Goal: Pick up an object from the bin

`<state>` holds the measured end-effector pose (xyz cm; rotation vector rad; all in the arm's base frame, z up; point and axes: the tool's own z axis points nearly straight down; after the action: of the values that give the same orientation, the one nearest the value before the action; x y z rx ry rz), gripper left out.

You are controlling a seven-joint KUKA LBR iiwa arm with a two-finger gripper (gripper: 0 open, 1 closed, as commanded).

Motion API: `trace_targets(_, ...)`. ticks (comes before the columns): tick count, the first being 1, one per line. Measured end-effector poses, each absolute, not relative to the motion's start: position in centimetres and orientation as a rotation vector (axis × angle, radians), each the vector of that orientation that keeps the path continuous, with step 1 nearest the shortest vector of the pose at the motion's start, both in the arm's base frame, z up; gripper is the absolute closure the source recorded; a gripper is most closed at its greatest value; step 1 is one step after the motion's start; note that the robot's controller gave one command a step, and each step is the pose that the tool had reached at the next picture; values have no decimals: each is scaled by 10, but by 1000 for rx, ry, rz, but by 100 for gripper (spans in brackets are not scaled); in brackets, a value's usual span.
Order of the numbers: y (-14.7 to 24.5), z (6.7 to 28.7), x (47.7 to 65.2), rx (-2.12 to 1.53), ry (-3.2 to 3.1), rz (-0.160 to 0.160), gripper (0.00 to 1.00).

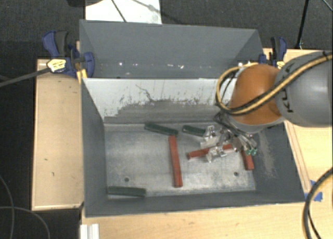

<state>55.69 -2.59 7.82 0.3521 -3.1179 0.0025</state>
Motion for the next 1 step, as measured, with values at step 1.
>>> trace_targets(1, -26, 78, 557, 353, -3118, 3, 100)
